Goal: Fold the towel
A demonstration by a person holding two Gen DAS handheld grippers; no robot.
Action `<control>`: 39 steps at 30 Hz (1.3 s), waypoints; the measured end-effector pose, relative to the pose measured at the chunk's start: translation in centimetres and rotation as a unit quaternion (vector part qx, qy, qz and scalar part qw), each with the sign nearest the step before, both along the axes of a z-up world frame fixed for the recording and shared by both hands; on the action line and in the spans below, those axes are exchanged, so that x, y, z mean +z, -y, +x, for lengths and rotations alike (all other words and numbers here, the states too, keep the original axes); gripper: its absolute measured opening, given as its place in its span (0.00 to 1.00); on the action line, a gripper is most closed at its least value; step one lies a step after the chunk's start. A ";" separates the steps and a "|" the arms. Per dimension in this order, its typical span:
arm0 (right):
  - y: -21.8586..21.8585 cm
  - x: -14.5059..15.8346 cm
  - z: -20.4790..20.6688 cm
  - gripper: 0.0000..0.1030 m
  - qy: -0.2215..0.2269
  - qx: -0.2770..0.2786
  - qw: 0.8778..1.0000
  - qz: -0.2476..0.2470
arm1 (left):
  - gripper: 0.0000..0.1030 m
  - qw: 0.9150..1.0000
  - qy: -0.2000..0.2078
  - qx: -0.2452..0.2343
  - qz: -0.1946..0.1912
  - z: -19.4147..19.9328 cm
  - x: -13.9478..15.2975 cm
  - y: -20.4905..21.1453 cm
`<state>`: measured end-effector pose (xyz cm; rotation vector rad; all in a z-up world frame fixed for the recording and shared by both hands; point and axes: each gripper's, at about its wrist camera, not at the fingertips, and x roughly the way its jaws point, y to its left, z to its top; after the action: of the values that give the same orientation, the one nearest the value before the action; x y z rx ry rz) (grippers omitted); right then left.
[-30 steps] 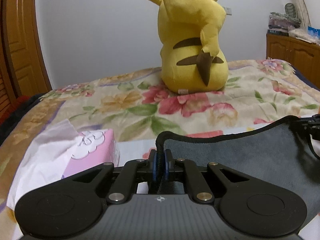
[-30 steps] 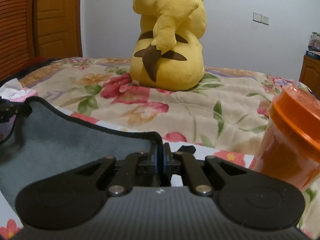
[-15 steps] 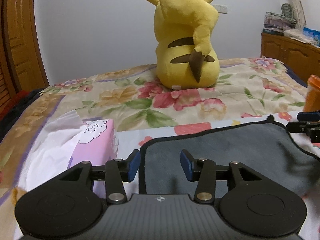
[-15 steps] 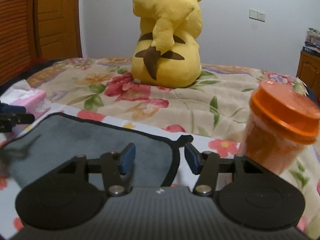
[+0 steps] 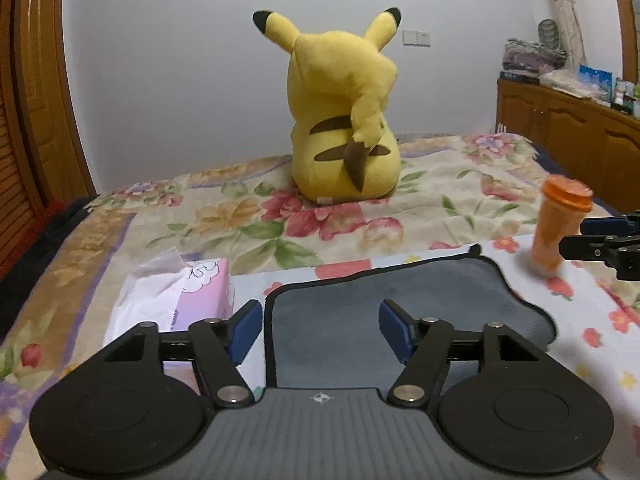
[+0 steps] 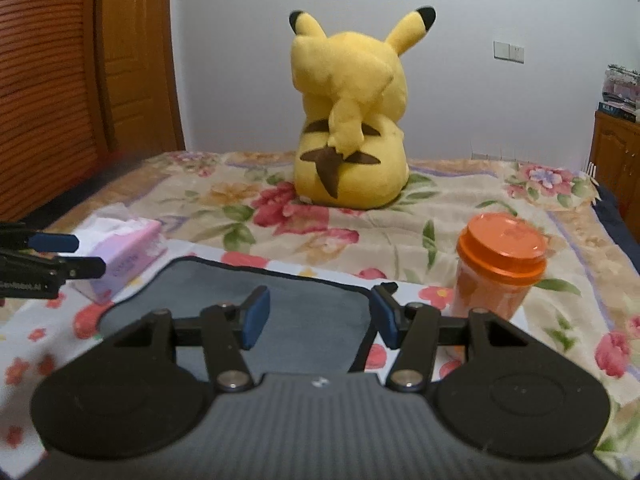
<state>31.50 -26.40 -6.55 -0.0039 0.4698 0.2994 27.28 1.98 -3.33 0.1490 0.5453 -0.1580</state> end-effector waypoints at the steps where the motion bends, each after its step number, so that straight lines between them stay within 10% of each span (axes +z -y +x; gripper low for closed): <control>1: 0.0 0.4 -0.5 0.56 0.002 0.000 1.000 0.002 | 0.74 1.000 0.004 -0.001 0.001 -0.6 0.5 0.2; 10: 0.3 2.8 -4.1 0.75 0.019 0.001 1.000 0.018 | 1.00 0.999 0.035 -0.003 0.007 -4.7 3.9 1.1; 17: 0.3 4.1 -6.3 1.00 0.036 -0.009 0.999 0.018 | 1.00 0.999 0.046 -0.006 0.011 -7.0 5.7 1.4; 39: 0.5 7.7 -12.2 1.00 0.066 -0.021 0.997 0.029 | 1.00 0.998 0.061 0.029 -0.004 -13.0 9.5 1.4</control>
<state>19.33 -26.93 1.16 0.0419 0.3289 0.2700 14.25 0.54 6.20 0.1348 0.4264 -0.0944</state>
